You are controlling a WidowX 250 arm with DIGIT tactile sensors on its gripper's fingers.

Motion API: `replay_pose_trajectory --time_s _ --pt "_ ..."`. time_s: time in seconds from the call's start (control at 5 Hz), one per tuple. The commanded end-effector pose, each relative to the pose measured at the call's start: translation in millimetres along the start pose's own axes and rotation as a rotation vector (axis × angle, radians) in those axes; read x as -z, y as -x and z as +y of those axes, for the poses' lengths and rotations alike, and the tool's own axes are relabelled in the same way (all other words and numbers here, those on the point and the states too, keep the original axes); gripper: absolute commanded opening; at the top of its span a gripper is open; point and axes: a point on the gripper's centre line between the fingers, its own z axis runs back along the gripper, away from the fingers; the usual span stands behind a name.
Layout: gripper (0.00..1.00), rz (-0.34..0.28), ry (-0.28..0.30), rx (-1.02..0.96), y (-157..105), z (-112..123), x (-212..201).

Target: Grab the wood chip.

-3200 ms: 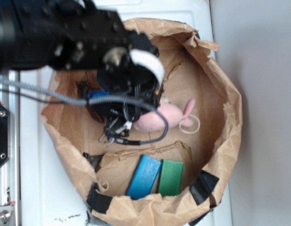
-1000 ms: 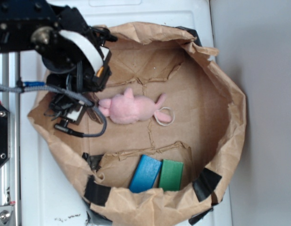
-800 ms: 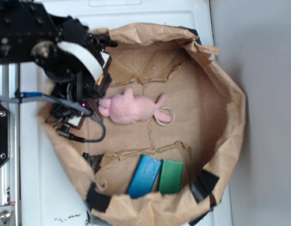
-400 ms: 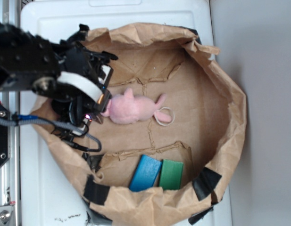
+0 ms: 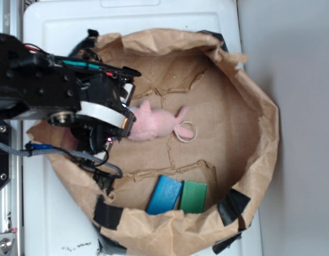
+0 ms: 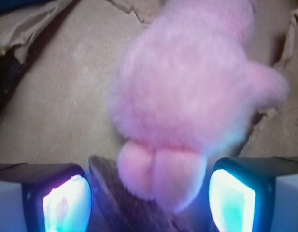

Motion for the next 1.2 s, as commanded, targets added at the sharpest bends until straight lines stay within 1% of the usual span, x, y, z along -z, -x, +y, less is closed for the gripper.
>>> replay_pose_trajectory --time_s 0.0,0.2,0.6,1.0 --pt "0.0 -0.058 -0.013 -0.012 -12 -2 2" --pt "0.0 -0.06 0.037 -0.023 -15 1 -8" --pt "0.0 -0.042 0.077 -0.054 -22 2 -24" --pt "0.0 -0.023 0.158 -0.141 -45 17 -72"
